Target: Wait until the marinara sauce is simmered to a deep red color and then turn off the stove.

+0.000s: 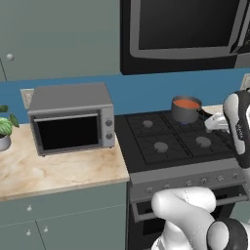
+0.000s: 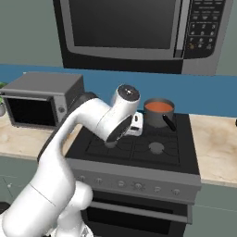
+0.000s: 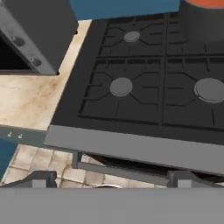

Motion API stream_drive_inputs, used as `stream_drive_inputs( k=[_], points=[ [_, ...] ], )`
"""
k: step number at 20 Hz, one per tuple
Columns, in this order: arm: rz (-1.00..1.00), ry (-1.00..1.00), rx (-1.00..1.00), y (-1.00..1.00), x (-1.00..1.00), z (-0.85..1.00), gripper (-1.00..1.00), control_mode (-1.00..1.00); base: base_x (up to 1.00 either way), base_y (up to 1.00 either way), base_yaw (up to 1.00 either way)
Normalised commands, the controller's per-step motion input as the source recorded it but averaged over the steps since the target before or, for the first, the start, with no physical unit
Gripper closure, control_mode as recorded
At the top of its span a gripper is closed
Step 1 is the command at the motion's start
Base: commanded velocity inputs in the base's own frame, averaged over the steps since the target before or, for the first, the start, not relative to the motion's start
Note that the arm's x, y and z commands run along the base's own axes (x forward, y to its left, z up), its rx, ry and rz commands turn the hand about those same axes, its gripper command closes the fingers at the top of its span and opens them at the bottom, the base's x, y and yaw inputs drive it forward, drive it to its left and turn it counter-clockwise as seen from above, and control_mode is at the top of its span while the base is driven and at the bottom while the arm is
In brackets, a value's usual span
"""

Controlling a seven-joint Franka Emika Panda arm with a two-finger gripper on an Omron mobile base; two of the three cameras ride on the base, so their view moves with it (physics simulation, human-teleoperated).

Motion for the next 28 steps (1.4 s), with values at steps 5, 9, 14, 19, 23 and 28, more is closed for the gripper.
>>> stream_drive_inputs(
  k=[5, 9, 14, 19, 23, 28],
  points=[
    [0.17, -0.45, 0.09, -0.97, -0.53, -0.30, -1.00, -1.00, 0.00, 0.00, 0.00],
    [0.13, -0.44, 0.10, -0.93, -0.22, -0.41, -1.00, -1.00, 0.00, 0.00, 0.00],
    [0.09, -0.38, 0.09, -0.90, -0.02, -0.56, -1.00, -1.00, 0.00, 0.00, 0.00],
    [0.04, -0.22, 0.02, -0.62, -0.01, -0.63, -1.00, -1.00, 0.00, 0.00, 0.00],
    [0.00, -0.10, 0.00, -0.18, 0.02, -0.47, -1.00, -1.00, 0.00, 0.00, 0.00],
    [-0.11, -0.03, 0.05, -0.12, 0.07, -0.51, -1.00, -1.00, 0.00, 0.00, 0.00]
  ],
)
